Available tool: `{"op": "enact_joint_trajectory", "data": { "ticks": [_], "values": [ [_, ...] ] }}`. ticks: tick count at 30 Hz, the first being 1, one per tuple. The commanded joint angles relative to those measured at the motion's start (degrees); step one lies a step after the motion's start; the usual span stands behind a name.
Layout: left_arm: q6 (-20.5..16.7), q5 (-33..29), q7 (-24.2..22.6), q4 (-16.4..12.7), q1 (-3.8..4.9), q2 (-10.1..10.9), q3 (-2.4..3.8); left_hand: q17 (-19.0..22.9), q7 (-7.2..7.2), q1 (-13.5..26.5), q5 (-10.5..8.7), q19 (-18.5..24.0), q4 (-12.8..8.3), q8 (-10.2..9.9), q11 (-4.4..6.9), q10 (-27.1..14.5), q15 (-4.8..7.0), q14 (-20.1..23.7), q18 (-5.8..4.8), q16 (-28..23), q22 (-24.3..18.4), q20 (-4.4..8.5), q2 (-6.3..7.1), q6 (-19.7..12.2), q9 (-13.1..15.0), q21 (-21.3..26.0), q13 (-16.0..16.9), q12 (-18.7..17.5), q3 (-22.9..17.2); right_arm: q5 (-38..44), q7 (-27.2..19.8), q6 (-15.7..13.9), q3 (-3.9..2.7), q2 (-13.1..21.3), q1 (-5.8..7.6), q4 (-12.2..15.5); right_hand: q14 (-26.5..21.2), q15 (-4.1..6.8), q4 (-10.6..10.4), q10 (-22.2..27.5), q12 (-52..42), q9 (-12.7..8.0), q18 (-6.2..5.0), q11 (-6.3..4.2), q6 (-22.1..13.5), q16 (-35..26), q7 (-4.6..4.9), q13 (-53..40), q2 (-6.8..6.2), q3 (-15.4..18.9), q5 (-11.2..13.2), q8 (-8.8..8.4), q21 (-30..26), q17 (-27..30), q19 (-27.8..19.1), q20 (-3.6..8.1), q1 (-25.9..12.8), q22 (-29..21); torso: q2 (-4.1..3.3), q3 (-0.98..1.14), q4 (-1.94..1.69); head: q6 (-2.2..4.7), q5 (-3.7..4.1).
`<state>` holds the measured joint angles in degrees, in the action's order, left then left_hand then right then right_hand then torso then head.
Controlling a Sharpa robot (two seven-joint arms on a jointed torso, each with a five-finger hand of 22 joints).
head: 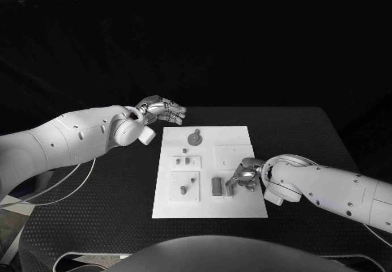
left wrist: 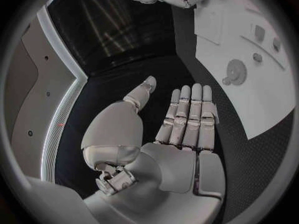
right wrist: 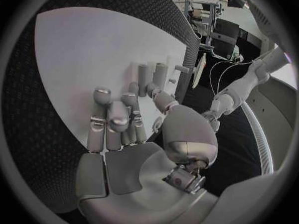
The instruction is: Assemble the parts on the task board
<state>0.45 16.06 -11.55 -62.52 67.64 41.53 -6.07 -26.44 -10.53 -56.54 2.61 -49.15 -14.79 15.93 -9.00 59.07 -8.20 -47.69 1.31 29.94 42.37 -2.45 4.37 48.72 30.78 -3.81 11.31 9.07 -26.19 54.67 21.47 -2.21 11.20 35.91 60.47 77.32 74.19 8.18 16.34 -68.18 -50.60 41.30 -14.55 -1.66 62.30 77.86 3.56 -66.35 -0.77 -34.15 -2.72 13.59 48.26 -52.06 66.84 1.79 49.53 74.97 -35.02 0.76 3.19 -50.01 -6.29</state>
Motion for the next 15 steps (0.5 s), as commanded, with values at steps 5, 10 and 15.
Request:
{"op": "enact_joint_trajectory", "data": {
  "ticks": [5, 10, 15],
  "values": [
    [0.9, 0.0, -0.3, -0.1, 0.04, -0.1, 0.03, -0.1, 0.06, 0.5, 0.22, 0.2, 0.3, 0.2, -0.07, 0.4, -0.28, 0.3, 0.48, -0.3, -0.1, -0.29, -0.06, -0.2, -0.1, -0.1, -0.1, -0.3, 0.1, 0.6, -0.1, 1.6, 0.15, -0.4, -0.26, 0.0, 0.0, 0.29, -0.5, -1.1, 0.2, -0.1, -0.45, -0.75, 0.1, 0.1, 0.39, -0.1, 0.10, -0.1, -0.2, -0.32, -0.2, 0.1, 0.2, -0.03, -1.4, 0.7, 0.00, 0.01, 0.01, 0.01, 0.13],
    [1.0, 0.0, -0.3, -0.1, 0.04, -0.1, 0.03, -0.1, 0.06, 0.6, 0.22, 0.2, 0.3, 0.2, -0.07, 0.4, -0.28, 0.3, 0.48, -0.3, -0.1, -0.30, -0.06, -0.2, -0.1, -0.1, -0.1, -0.3, 0.1, 0.6, -0.1, 1.5, 0.16, -0.5, -0.28, 0.0, 0.0, 0.29, -0.6, -1.1, 0.2, -0.1, -0.45, -0.75, 0.1, 0.1, 0.39, -0.1, 0.09, -0.2, -0.2, -0.33, -0.2, 0.1, 0.2, -0.03, -1.6, 0.7, 0.00, 0.02, 0.01, 0.01, 0.07],
    [0.9, 0.0, -0.3, -0.1, 0.04, 0.0, 0.03, -0.2, 0.06, 0.6, 0.22, 0.2, 0.3, 0.2, -0.07, 0.4, -0.28, 0.3, 0.49, -0.3, -0.1, -0.30, -0.07, -0.2, -0.1, -0.2, -0.1, -0.4, 0.1, 0.6, -0.1, 1.4, 0.18, -0.6, -0.28, -0.2, 0.0, 0.29, -0.6, -1.0, 0.2, -0.2, -0.45, -0.74, 0.1, 0.1, 0.40, -0.1, 0.03, -0.2, -0.2, -0.36, -0.2, 0.1, 0.2, -0.02, -1.8, 0.7, 0.01, 0.03, 0.01, 0.01, 0.00]
  ]
}}
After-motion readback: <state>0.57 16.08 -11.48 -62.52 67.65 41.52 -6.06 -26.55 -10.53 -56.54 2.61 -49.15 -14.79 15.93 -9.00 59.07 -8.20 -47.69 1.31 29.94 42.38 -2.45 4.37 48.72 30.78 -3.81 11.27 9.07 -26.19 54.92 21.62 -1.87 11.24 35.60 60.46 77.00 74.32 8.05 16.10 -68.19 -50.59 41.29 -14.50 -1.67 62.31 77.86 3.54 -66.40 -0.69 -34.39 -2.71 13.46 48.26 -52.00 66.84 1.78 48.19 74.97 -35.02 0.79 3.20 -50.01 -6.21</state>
